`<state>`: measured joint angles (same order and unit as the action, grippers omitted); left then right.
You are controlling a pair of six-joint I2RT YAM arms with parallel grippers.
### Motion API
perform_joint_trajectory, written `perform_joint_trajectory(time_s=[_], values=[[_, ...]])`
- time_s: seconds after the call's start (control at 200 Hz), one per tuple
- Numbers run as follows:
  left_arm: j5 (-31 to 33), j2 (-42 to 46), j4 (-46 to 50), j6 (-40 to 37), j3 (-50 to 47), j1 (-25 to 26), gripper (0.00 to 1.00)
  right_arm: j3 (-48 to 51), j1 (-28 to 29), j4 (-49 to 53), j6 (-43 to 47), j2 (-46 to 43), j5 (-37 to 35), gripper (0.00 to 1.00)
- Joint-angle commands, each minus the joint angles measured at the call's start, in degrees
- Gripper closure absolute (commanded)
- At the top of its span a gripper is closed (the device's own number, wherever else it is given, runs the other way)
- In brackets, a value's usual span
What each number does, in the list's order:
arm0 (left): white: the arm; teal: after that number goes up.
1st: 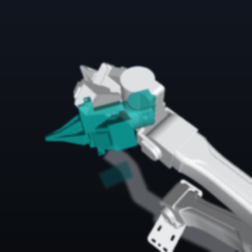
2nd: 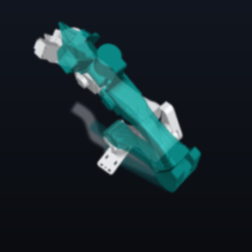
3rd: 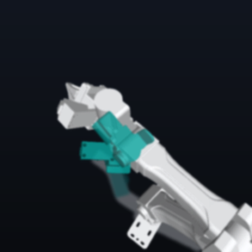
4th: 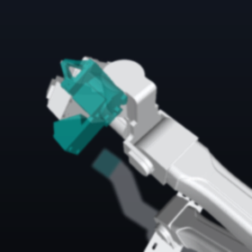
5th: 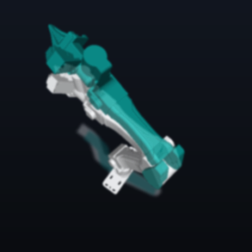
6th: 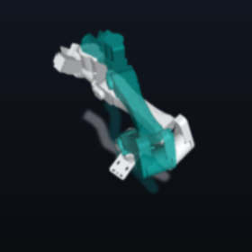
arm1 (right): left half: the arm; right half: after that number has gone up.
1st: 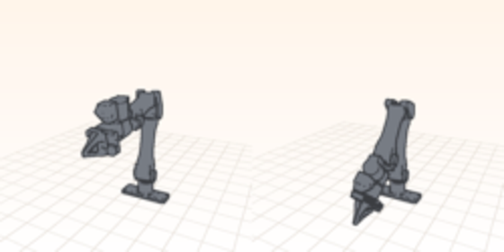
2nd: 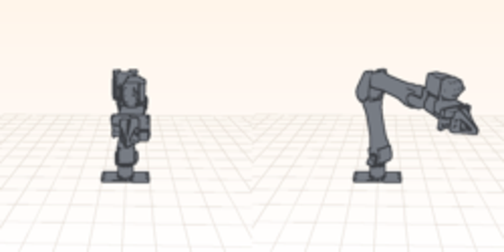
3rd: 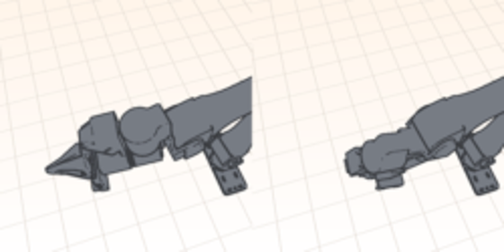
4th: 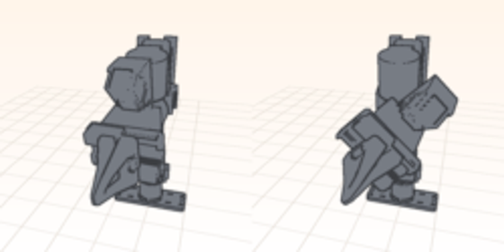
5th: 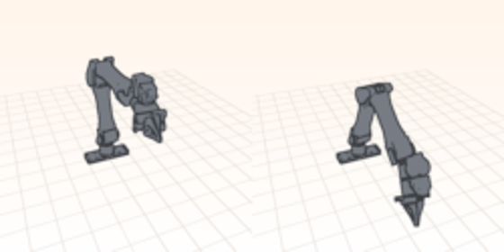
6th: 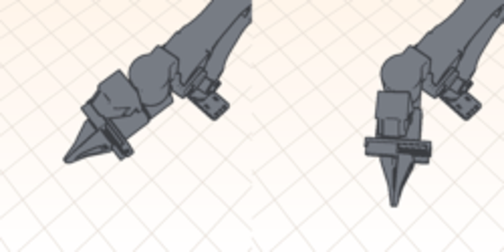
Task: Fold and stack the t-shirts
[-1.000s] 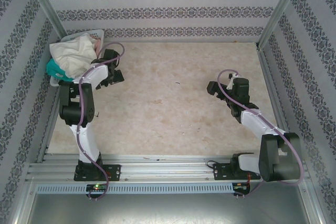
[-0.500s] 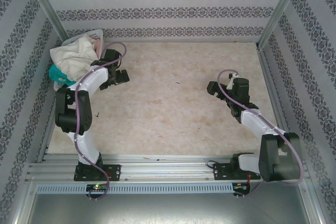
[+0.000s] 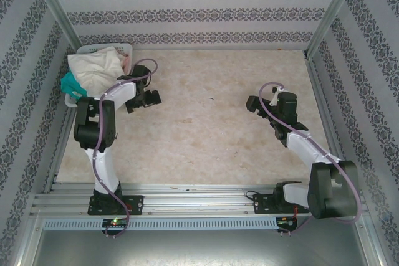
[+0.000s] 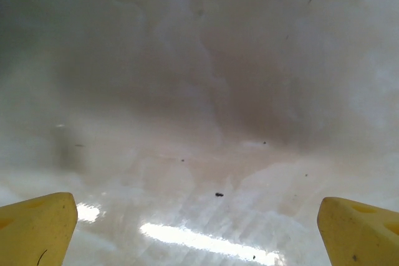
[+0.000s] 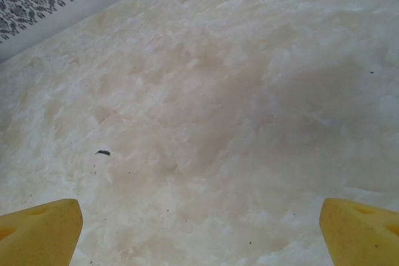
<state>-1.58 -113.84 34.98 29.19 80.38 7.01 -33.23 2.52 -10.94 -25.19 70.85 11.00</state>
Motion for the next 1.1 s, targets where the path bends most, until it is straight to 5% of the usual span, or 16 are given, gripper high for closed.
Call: perform_joint_trajectory(time_s=[0.0, 0.21, 0.465, 0.63, 0.879, 1.094], values=[[-2.42, 0.09, -5.75, 1.08, 1.79, -0.15, 0.00, 0.09, 0.64, -0.04, 1.04, -1.50, -0.99, 0.02], [-11.01, -1.18, -13.79, 5.19, -0.95, 0.11, 0.00, 0.01, 0.64, -0.30, 1.14, -1.44, -1.16, 0.02], [-13.67, 1.09, -13.98, 4.91, 0.33, 2.71, 0.00, 0.01, 0.62, -0.31, 1.14, -1.05, -1.22, 0.02], [-3.44, 5.66, -11.04, 3.38, -0.57, 2.72, 0.00, 0.14, 0.64, -0.61, 0.73, -1.31, -0.53, 0.02], [-0.80, 5.08, -9.22, 1.31, 0.08, -0.21, 0.16, 0.32, 0.63, -0.66, 0.77, -1.39, -0.36, 0.02], [0.96, 4.42, -7.31, -0.26, 0.66, -2.12, 0.19, 0.36, 0.64, -0.69, 0.65, -1.51, -0.11, 0.02]])
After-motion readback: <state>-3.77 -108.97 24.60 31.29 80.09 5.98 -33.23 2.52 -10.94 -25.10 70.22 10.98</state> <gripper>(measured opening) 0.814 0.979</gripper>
